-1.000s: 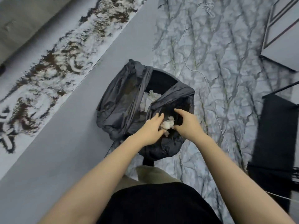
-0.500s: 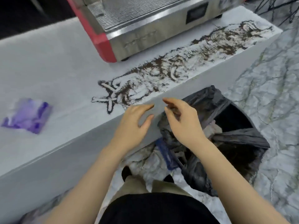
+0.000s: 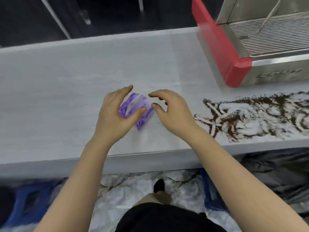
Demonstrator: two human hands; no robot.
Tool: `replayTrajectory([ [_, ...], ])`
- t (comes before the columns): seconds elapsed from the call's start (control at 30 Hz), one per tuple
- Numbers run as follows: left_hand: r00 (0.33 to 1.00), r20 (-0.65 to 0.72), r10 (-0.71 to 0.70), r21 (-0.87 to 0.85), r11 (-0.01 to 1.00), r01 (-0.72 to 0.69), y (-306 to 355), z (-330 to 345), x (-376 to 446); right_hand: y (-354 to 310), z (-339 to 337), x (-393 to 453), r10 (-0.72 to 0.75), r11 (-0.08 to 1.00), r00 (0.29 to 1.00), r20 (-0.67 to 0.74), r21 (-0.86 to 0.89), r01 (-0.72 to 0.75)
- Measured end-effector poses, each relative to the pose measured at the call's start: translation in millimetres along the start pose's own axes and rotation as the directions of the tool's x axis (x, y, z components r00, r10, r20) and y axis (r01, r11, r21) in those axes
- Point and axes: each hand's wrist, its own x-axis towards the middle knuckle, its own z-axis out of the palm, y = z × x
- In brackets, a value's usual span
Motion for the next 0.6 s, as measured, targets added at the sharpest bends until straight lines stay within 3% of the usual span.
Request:
replayTrajectory([
  [0.13, 0.971, 0.235, -0.037, -0.040, 0.998, 0.048, -35.8, 5.6, 22.4, -9.9, 24.7, 42.3, -0.079, 0.979, 0.982, 0.171, -0.170, 0.109],
  [0.33, 0.932, 0.362, -0.029, -0.155, 0.984, 0.091, -76.7, 37.6, 34.7, -6.6, 40.8, 66.6, -0.208, 0.887, 0.936, 0.283, -0.350, 0.303],
  [0.47, 0.934, 0.357, 0.034, -0.112, 0.994, 0.007, -85.9, 41.4, 30.4, -6.2, 33.8, 70.9, -0.241, 0.896, 0.945, 0.221, -0.325, 0.304],
  [0.6, 0.936, 0.349, 0.049, -0.008, 0.999, -0.050, -96.2, 38.6, 35.2, -16.2, 6.7, 79.3, -0.217, 0.965, 0.976, 0.015, -0.147, 0.217],
])
